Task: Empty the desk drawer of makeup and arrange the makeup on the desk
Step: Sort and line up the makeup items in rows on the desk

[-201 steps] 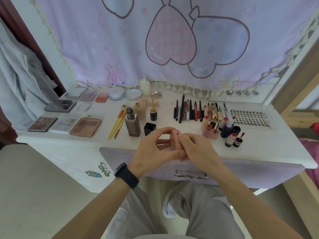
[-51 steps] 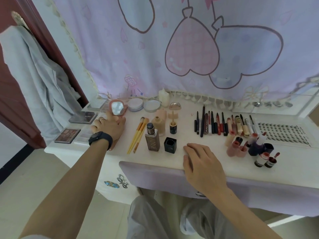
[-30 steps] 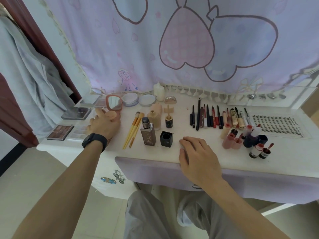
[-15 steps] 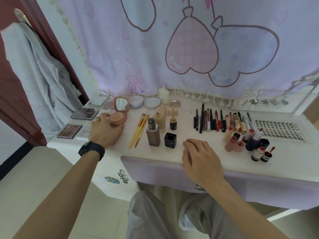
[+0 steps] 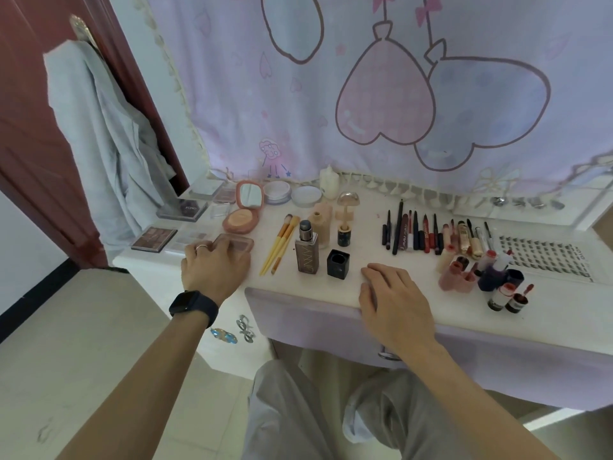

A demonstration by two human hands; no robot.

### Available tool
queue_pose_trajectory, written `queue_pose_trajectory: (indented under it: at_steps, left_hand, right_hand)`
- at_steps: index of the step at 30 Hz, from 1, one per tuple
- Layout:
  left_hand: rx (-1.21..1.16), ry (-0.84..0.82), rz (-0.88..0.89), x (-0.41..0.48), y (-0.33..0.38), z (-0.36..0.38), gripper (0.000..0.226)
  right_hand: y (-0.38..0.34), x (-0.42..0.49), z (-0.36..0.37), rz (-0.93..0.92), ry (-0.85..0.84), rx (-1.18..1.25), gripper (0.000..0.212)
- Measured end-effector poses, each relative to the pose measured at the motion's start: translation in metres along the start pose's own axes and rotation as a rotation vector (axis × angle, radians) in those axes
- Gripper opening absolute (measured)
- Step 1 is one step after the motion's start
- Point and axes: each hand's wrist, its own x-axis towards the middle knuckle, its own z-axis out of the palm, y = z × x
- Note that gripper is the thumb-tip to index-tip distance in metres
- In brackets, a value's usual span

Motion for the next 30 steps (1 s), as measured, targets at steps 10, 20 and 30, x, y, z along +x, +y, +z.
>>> queue_pose_trajectory:
  at_steps: [10,20,30]
  left_hand:
    - [-0.354,0.063,-0.111,0.008,0.007,-0.011,0.072]
    - [-0.952,0.244,0.189,-0.016,0.076,-0.062,0.068]
    - [-0.764,-0.106,0.749,-0.085,0.129,-0.057,0.082]
  right_hand:
    - [0.0,0.001,-0.002,-0.003,0.007,0.008,0.031]
    - [-0.005,0.004,-0.014,0.071,-0.105,0.1,0.031]
    - [-0.009,0.022,-0.076,0.7,-0.168,1.379,0.053]
